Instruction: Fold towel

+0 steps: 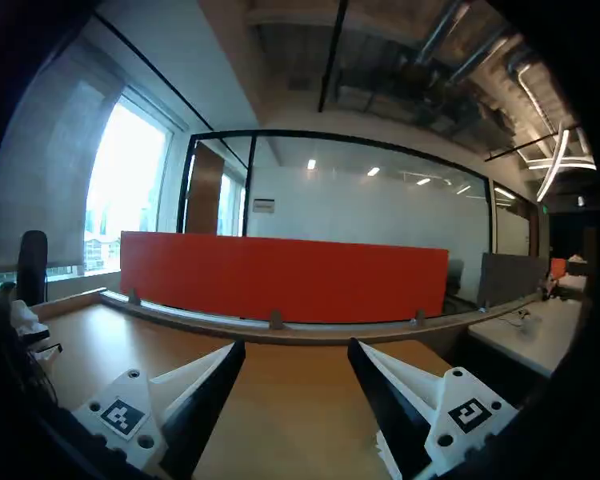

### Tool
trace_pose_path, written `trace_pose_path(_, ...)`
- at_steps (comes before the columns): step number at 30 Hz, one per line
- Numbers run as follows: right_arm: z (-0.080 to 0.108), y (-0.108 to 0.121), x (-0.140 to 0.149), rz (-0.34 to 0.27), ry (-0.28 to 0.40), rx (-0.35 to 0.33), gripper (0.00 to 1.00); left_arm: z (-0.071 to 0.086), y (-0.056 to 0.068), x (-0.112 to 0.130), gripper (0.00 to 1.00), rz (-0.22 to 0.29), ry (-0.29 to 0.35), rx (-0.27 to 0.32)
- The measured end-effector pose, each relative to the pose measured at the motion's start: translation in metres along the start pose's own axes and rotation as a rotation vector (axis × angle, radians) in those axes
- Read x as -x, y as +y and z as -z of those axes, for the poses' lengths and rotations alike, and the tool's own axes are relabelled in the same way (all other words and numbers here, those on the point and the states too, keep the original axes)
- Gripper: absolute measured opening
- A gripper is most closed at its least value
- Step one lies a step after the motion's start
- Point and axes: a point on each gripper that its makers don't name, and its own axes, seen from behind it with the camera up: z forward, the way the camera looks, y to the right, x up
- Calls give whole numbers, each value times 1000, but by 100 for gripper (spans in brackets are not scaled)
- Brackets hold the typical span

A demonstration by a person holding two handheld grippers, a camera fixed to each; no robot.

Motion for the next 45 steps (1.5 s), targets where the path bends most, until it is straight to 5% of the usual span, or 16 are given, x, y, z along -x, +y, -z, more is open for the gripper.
trace_pose_path(27, -13, 23, 116, -98, -12, -7, 99, 0, 2, 2, 97, 1, 1, 0)
trace_pose_path(45, -15, 35, 149, -89, -20, 27, 99, 1, 1, 2, 97, 1, 1, 0)
